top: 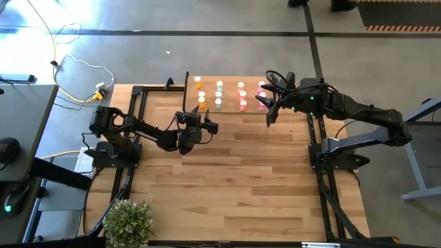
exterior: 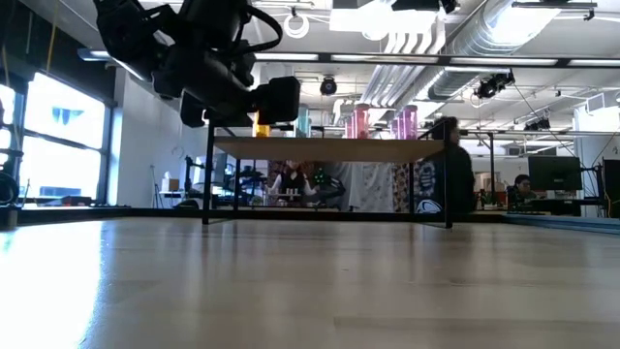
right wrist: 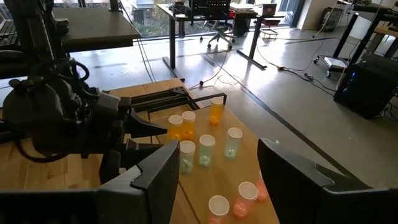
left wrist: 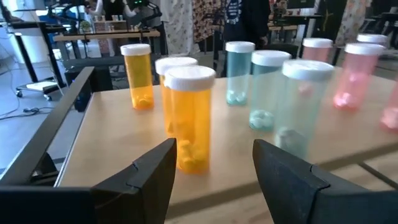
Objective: Pick and place medicine bottles onto shelf by color
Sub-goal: Adjust the orange pill bottles on the shelf
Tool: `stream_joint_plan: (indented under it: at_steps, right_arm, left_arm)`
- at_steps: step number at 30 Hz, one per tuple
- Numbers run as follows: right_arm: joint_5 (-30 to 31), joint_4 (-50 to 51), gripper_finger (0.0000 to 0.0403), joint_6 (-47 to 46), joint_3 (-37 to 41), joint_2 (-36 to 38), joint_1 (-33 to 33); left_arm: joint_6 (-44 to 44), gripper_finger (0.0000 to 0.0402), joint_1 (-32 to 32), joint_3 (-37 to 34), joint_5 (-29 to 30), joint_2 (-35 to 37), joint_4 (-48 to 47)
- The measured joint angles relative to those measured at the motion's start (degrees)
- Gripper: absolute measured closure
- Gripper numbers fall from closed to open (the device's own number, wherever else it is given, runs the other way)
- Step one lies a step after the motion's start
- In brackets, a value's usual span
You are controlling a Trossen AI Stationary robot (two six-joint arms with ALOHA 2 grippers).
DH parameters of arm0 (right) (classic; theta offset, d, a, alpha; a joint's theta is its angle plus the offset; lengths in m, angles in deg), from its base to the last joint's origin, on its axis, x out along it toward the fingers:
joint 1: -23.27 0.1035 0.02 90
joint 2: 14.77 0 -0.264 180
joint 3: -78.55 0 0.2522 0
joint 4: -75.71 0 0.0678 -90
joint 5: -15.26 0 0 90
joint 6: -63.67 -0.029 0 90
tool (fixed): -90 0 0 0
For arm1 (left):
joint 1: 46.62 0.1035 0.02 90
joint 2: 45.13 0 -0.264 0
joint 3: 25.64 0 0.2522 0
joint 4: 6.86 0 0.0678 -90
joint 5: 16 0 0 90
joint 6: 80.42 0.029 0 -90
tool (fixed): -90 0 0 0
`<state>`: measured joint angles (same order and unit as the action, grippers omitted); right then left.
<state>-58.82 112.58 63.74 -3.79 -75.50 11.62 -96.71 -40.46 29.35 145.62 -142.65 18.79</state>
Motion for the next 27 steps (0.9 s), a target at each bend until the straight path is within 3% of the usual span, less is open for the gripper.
stream_joint_plan:
  at_steps: [10,16,21,27]
  right_arm:
    - [-0.01,-0.04,0.0197,-0.03,0.02,0.00,0.01]
    - [0.01,-0.19,0.0197,1.54,0.01,0.00,0.01]
    - [0.06,-0.30,0.0197,4.07,0.02,0.00,-0.14]
    - [-0.06,-0.15,0.0197,2.96,0.02,0.00,-1.98]
  left_arm:
    - [-2.85,0.0200,-5.66,0.38,0.65,2.56,-0.61]
    - [3.90,0.0200,-6.72,2.97,-0.10,9.62,-1.14]
    - [10.85,0.0200,-5.02,7.02,-1.31,17.57,-8.88]
    - [16.26,0.0200,1.61,14.28,-13.19,26.20,-21.65]
